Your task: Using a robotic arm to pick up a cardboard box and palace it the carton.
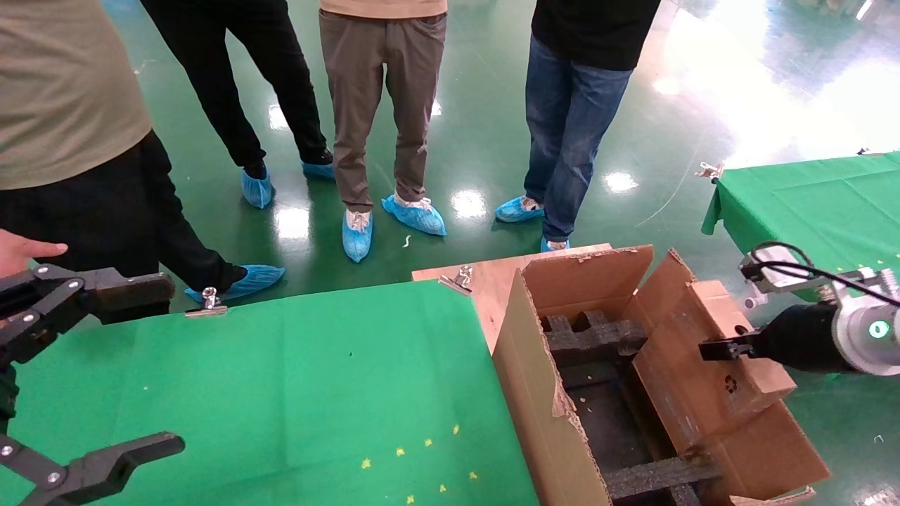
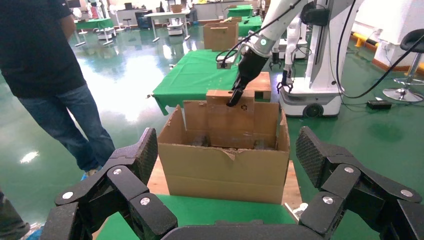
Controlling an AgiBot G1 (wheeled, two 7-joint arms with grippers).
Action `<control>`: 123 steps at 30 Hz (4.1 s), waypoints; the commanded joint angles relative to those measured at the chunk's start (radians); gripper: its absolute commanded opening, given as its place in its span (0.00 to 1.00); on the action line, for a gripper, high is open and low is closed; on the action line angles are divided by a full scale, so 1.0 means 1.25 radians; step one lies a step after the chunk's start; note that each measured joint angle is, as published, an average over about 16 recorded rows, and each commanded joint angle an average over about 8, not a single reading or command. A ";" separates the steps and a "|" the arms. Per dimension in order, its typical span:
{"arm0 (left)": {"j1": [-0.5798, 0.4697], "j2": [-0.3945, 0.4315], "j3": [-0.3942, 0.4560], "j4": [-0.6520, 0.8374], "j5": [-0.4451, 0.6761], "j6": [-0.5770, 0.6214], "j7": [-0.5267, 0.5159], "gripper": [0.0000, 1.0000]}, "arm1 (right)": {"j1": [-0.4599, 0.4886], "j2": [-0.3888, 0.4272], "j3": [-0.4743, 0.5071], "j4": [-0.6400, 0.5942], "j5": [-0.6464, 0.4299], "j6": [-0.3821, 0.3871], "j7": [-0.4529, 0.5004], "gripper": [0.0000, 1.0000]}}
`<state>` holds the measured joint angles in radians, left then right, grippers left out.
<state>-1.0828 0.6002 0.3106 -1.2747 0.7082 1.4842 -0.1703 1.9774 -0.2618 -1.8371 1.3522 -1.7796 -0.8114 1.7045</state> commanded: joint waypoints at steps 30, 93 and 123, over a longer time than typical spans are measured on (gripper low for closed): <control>0.000 0.000 0.001 0.000 -0.001 0.000 0.000 1.00 | -0.173 -0.130 -0.066 -0.077 -0.123 0.158 0.167 0.00; 0.000 -0.001 0.002 0.001 -0.002 -0.001 0.001 1.00 | -0.281 -0.258 -0.071 -0.291 0.046 0.217 0.011 1.00; -0.001 -0.001 0.003 0.001 -0.002 -0.001 0.002 1.00 | -0.003 -0.147 0.046 -0.055 0.024 0.202 0.023 1.00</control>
<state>-1.0837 0.5987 0.3143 -1.2738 0.7053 1.4827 -0.1682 1.9673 -0.4516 -1.7796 1.2673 -1.7294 -0.5639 1.7227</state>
